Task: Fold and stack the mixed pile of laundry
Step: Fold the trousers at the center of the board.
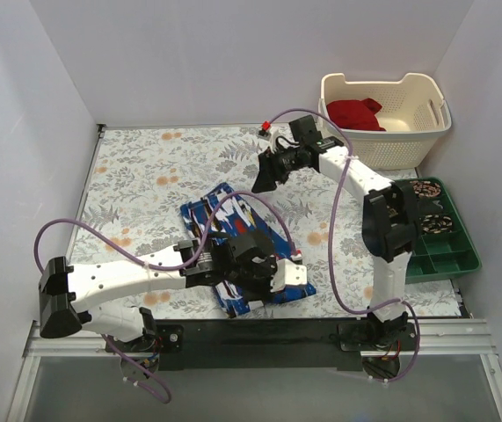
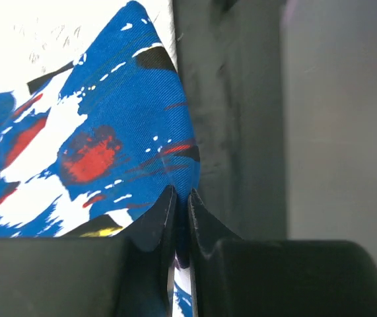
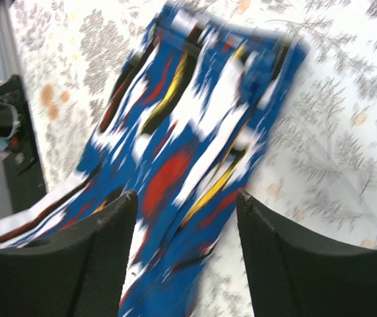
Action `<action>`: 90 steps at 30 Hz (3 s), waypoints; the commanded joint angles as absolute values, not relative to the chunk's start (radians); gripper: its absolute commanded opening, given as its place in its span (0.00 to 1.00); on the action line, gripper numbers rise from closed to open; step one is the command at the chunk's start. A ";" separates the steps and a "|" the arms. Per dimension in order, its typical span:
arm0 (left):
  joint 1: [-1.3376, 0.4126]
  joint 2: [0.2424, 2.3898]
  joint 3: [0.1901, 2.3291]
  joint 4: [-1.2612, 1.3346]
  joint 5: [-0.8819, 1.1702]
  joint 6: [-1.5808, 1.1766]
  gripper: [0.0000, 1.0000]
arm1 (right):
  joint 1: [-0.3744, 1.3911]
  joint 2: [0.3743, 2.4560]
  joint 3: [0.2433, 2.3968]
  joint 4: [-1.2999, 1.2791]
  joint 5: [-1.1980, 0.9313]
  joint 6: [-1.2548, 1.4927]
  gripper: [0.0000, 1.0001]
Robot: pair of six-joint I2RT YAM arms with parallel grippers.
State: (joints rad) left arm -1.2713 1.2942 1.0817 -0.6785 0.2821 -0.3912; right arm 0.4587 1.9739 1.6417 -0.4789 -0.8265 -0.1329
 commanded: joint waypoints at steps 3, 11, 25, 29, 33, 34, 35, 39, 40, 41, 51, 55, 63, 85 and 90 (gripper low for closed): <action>-1.253 1.261 1.251 -0.816 0.529 -0.428 0.00 | 0.521 2.180 1.894 -0.476 -0.782 -0.181 0.73; -1.253 1.253 1.249 -0.942 0.701 -0.307 0.00 | 0.578 2.269 1.948 -0.474 -0.755 -0.331 0.85; -0.870 1.371 1.428 -1.003 0.671 -0.154 0.00 | 0.627 2.349 1.815 -0.499 -0.799 -0.387 0.60; -0.781 1.430 1.485 -1.026 0.635 -0.039 0.00 | 0.627 2.339 1.773 -0.517 -0.827 -0.397 0.37; -0.675 1.457 1.485 -1.015 0.612 0.104 0.00 | 0.626 2.315 1.710 -0.522 -0.856 -0.408 0.20; -0.640 1.466 1.480 -1.017 0.612 0.145 0.00 | 0.626 2.304 1.698 -0.523 -0.876 -0.407 0.18; -0.629 1.470 1.467 -1.002 0.591 0.159 0.00 | 0.626 2.299 1.689 -0.523 -0.883 -0.405 0.17; -0.563 1.470 1.373 -0.887 0.555 0.209 0.00 | 0.626 2.283 1.664 -0.525 -0.911 -0.396 0.15; -0.540 1.474 1.358 -0.861 0.551 0.218 0.00 | 0.626 2.280 1.664 -0.523 -0.916 -0.394 0.15; -0.532 1.480 1.338 -0.806 0.543 0.235 0.00 | 0.626 2.279 1.663 -0.525 -0.917 -0.394 0.15; -0.460 1.584 1.232 -0.578 0.545 0.328 0.00 | 0.626 2.281 1.681 -0.542 -0.933 -0.397 0.14; -0.443 1.626 1.223 -0.525 0.552 0.339 0.00 | 0.626 2.284 1.683 -0.541 -0.937 -0.394 0.14; -0.423 1.664 1.144 -0.428 0.540 0.370 0.00 | 0.618 2.289 1.696 -0.541 -0.916 -0.374 0.17; -0.293 1.502 1.230 -0.719 0.635 -0.365 0.32 | 0.390 1.905 1.749 -0.560 -0.967 -0.153 0.42; -0.278 1.540 1.132 -0.670 0.759 -0.584 0.26 | 0.485 1.884 1.541 -0.549 -1.000 -0.176 0.37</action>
